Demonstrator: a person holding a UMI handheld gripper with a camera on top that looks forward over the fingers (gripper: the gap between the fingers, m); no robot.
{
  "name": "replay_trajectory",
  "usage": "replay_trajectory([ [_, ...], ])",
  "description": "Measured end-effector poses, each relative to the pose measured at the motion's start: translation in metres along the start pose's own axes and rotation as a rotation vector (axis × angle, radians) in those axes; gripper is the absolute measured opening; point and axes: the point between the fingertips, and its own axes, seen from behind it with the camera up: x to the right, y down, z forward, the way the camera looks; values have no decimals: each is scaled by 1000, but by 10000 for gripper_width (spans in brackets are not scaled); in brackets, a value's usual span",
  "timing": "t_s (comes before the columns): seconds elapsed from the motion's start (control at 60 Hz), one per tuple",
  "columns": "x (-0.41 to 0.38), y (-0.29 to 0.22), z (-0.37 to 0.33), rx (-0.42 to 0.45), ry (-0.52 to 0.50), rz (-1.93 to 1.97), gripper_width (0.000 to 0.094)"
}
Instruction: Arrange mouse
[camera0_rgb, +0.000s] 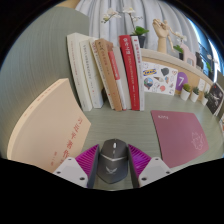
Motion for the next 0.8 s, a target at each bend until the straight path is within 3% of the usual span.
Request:
replay_trajectory([
  [0.333, 3, 3, 0, -66, -29, 1, 330],
  [0.517, 5, -7, -12, -125, -67, -47, 328],
  [0.8, 75, -202, -131, 185, -116, -70, 330],
])
